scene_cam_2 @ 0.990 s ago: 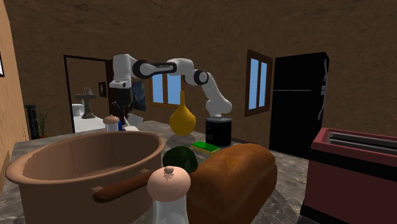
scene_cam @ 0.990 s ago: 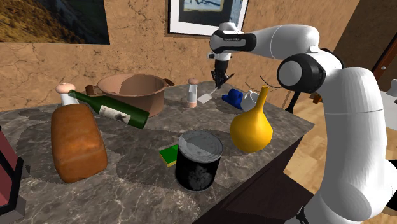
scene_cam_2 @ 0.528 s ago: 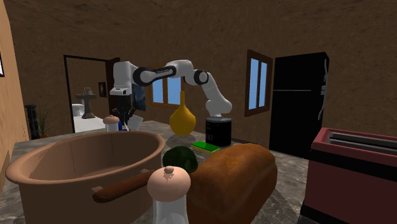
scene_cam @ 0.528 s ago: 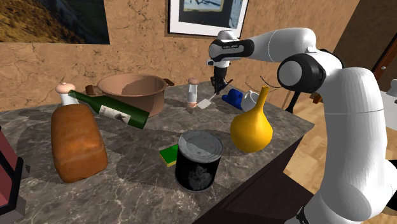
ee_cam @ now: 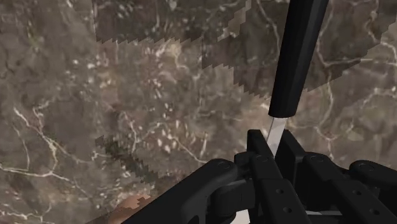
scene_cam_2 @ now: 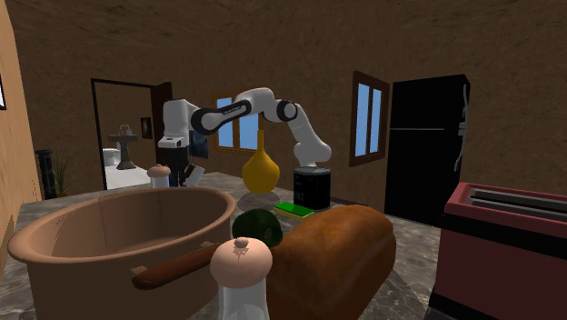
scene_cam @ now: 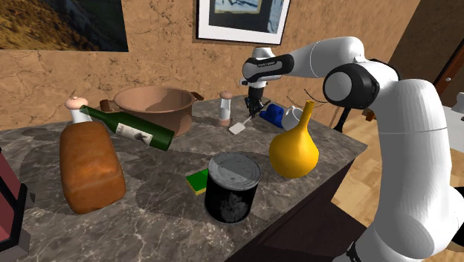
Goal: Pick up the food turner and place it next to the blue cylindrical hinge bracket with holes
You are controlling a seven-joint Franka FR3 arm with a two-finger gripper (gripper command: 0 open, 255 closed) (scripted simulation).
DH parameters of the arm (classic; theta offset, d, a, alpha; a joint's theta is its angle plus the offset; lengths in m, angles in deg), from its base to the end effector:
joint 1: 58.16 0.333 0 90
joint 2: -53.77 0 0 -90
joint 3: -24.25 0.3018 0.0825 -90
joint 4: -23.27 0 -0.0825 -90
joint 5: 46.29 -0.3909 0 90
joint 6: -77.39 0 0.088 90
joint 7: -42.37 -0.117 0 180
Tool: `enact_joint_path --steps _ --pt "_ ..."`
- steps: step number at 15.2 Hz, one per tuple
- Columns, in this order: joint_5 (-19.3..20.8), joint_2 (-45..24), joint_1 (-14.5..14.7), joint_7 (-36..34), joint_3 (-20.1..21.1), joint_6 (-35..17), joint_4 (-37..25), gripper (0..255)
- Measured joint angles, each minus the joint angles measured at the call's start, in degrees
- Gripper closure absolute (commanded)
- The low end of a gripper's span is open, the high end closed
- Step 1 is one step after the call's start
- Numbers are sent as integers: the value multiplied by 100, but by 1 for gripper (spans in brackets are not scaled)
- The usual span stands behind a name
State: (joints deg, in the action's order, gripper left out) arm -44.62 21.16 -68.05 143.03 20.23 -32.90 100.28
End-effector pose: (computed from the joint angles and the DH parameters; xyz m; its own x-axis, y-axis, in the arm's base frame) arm 0.6980 -0.1655 0.3741 0.0354 0.9972 -0.0664 0.9994 -0.0355 0.0000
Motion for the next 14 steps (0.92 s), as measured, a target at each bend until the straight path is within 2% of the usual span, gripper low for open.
enact_joint_path --steps 8,14 --pt "-2 -179 1 -26 5 -535 357 255" --pt "-2 -199 0 -28 6 -587 386 255"
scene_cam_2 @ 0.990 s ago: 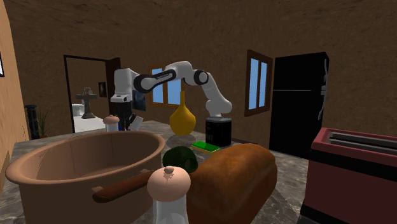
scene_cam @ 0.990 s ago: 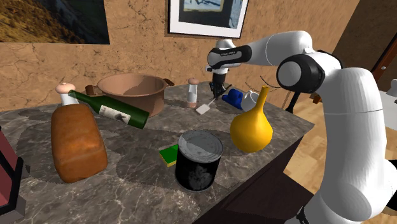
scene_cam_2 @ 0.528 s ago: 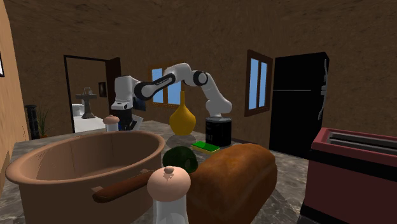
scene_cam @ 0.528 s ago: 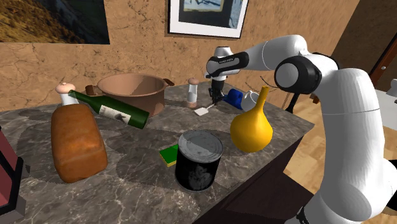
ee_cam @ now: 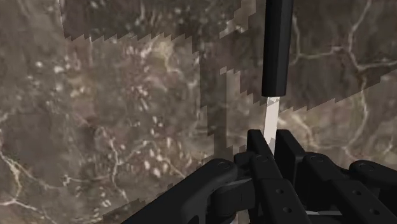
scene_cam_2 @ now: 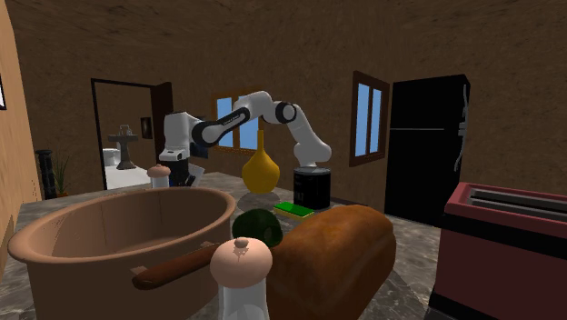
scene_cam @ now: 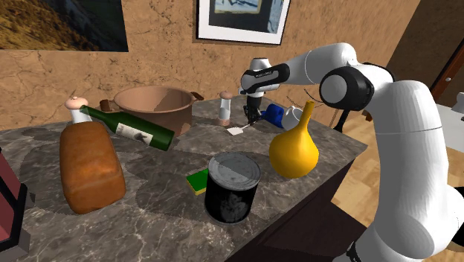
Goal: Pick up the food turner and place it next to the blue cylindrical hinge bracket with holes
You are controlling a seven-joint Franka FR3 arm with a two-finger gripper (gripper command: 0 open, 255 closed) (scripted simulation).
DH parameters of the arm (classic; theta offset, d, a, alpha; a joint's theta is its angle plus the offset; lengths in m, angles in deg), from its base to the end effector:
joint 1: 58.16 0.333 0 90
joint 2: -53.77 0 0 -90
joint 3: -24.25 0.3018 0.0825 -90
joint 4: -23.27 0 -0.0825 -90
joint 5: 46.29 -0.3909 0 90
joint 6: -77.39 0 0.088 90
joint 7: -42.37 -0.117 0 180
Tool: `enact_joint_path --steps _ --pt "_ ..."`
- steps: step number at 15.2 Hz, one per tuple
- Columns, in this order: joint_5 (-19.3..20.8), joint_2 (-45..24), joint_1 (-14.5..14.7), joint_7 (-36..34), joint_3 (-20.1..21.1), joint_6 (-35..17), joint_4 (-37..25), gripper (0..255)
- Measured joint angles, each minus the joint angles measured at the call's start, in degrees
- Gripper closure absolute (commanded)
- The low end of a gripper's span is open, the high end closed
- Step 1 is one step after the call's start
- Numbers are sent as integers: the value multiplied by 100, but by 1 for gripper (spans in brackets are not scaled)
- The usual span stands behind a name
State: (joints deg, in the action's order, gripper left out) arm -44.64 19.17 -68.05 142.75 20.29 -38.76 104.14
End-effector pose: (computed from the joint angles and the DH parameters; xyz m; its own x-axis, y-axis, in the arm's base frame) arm 0.6978 -0.1653 0.3259 0.0355 0.9972 -0.0663 0.9994 -0.0356 0.0004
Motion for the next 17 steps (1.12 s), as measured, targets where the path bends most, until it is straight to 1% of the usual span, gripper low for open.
enact_joint_path --steps 1,2,8,13,17 --pt "0 0 0 0 0 0 0 255" --pt "0 0 0 0 0 -1 0 0" --pt "0 0 0 0 0 -1 1 0" --pt "2 155 12 10 -1 558 -410 0" --pt "6 211 23 -1 0 603 -393 0"
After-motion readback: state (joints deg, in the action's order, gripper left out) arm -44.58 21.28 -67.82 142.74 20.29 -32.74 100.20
